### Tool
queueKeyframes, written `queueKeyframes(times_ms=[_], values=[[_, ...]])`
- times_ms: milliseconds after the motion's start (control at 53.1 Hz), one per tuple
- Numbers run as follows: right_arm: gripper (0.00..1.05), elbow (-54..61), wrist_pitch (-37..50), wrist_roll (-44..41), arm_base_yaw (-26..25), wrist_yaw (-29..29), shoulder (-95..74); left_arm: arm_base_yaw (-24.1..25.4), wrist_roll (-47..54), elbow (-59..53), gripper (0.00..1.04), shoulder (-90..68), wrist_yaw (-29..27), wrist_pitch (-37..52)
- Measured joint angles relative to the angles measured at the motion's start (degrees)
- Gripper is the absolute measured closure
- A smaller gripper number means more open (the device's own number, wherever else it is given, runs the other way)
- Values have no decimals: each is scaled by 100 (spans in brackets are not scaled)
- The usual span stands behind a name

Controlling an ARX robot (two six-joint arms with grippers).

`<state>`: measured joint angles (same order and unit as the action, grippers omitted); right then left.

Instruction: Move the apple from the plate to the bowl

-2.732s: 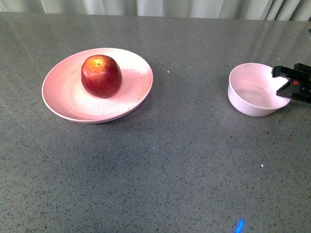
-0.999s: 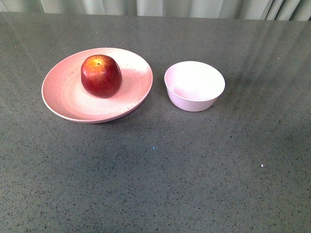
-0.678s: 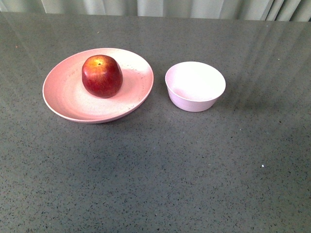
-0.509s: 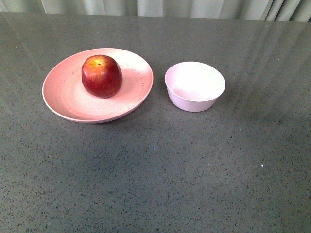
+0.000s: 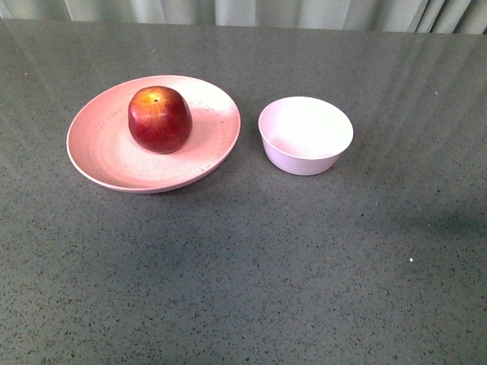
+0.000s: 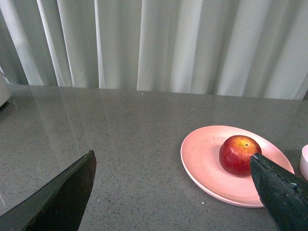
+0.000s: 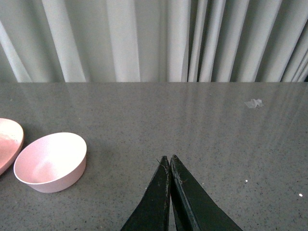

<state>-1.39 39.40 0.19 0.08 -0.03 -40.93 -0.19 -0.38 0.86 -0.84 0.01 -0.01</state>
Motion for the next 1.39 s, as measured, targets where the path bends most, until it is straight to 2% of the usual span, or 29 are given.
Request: queueKeyframes(times_ms=[603,1206,1281,1394], values=[[103,9,-1910,0,0,0,2061,0,0,0,9,0,0,0],[103,9,-2918,0,0,0,3073,0,0,0,9,-2,0,0],[103,7,-3794,0,0,11,3757,0,2,0,9,0,-2,0],[103,7,-3917,0,0,2,4037,0,0,0,9,0,-2,0]])
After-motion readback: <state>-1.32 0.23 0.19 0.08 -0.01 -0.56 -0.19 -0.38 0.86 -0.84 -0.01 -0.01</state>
